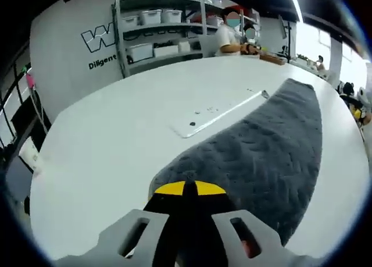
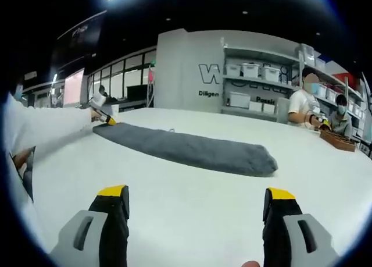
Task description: Open the folded towel by lifting each exposed corner and separating the folded layers until the towel lies flat within the target outline without major curled edges
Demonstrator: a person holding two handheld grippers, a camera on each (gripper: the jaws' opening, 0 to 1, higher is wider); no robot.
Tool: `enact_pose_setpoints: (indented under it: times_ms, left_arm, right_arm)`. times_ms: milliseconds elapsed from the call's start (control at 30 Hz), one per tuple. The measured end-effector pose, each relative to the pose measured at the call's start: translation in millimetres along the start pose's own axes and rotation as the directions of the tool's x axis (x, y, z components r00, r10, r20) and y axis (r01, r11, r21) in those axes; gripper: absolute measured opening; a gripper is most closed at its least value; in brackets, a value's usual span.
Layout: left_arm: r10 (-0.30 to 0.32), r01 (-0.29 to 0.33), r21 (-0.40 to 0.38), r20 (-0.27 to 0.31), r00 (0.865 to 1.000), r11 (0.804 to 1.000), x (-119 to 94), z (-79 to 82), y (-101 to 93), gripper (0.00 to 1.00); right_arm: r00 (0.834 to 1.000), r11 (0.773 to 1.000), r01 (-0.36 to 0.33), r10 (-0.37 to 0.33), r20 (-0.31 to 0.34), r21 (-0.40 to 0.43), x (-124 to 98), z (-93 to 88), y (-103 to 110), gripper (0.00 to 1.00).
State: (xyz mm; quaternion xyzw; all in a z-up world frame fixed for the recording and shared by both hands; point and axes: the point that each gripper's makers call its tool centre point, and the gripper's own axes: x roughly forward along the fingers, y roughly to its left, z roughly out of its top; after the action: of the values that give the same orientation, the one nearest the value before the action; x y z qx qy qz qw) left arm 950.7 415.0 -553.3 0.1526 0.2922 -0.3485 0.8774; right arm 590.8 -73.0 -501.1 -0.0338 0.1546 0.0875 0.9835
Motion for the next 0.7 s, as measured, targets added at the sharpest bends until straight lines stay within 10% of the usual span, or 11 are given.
enact_pose_setpoints:
  times_ms: [233,700]
  left_arm:
    - [0.020,-0.024,0.059,0.059,0.998,0.998,-17,13.3,-2.0,0.02]
    - [0.047,-0.107,0.227,0.255,0.966,0.968,-86,27.4,-70.7,0.02]
  right_arm:
    - [1.000,1.000,0.008,-0.008,-0.002,-0.004,-3,1.9,0,0.96]
    - [1.000,1.000,0.011,-0.010,0.015,-0.022,-14,10.0,7,0.96]
